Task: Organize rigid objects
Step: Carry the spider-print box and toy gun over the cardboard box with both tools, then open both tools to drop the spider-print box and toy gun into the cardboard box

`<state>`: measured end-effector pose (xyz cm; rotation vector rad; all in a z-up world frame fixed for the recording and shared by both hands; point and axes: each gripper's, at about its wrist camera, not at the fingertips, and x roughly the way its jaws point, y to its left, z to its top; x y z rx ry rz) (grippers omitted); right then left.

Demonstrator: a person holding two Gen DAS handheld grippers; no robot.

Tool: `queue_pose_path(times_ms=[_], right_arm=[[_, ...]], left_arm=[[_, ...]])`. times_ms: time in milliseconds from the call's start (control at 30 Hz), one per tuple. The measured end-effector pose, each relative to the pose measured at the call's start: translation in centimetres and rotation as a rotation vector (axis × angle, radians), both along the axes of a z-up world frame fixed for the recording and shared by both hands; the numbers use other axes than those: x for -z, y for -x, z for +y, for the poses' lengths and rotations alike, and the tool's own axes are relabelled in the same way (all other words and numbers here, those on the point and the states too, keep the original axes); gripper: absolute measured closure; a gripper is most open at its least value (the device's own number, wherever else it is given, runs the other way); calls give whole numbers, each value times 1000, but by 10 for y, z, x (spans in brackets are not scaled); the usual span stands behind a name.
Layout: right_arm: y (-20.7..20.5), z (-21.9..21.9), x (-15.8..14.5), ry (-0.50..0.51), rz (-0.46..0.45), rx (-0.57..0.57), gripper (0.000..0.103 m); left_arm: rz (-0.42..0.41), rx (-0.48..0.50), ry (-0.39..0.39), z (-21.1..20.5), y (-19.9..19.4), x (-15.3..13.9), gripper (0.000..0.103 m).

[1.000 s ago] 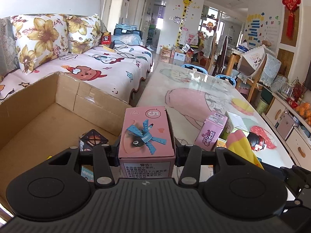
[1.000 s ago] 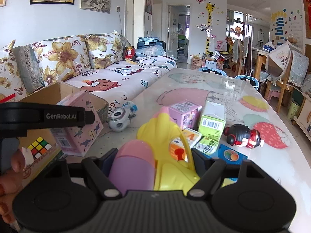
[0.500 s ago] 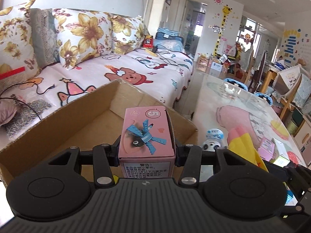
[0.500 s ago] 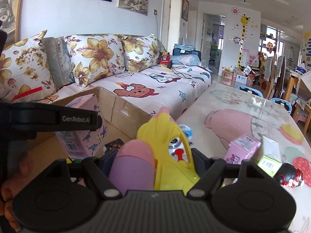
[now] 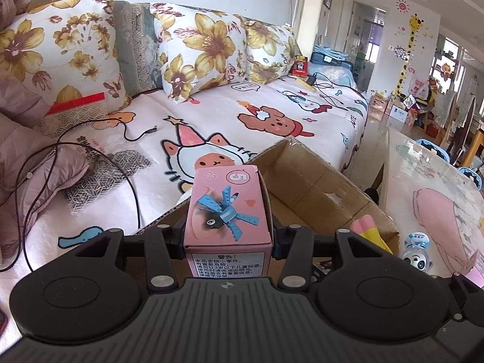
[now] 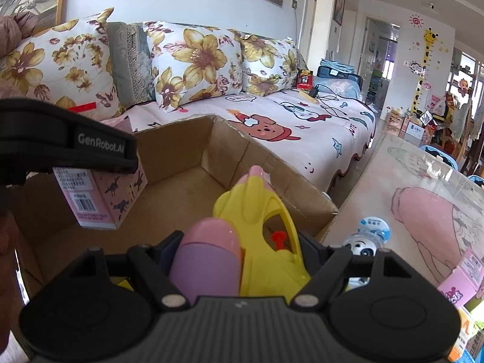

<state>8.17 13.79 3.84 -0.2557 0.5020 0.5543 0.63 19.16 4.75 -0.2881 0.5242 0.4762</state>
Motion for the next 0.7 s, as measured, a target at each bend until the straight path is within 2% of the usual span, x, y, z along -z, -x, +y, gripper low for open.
queue_pose_path(times_ms=[133, 267, 367, 433, 533, 600, 700], right_arm=[[-3, 16, 4, 23, 14, -35, 24], [-3, 27, 8, 56, 34, -69, 22], [3, 27, 7, 61, 6, -50, 7], [7, 22, 5, 45, 4, -46, 6], [14, 14, 1, 46, -15, -26, 6], [18, 6, 0, 44, -26, -9, 6], [24, -8, -4, 20, -36, 28, 6]], left_arm=[[7, -11, 2, 5, -3, -2, 44], [1, -1, 23, 10, -6, -5, 38], [1, 11, 30, 12, -9, -5, 28], [-6, 19, 32, 11, -8, -6, 18], [-17, 26, 25, 10, -8, -7, 9], [-24, 21, -2, 8, -8, -8, 5], [-29, 15, -42, 5, -9, -9, 3]])
